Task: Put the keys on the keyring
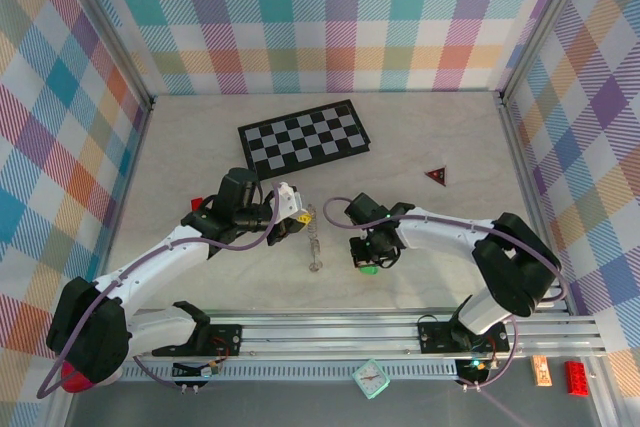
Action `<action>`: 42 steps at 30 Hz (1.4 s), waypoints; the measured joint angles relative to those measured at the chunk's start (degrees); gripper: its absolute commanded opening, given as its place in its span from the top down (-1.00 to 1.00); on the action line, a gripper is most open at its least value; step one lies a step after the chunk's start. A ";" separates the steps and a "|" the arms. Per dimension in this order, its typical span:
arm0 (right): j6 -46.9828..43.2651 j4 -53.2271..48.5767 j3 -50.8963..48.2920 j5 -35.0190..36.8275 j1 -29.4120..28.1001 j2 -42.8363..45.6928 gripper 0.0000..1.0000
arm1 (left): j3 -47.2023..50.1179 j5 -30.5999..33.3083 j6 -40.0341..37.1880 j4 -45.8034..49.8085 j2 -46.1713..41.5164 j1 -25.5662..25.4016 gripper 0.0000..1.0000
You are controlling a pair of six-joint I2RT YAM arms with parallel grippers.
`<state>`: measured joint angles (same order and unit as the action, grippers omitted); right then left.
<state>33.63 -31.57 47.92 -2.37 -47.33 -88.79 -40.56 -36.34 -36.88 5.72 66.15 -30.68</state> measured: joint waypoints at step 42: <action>-16.06 10.60 -3.28 -0.87 -0.76 28.11 1.00 | -0.66 -0.28 1.14 0.81 0.02 -0.48 1.00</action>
<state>17.56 -20.97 44.64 -3.25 -48.10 -60.69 -41.21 -36.62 -35.75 6.52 66.17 -31.16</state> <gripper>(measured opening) 0.048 0.045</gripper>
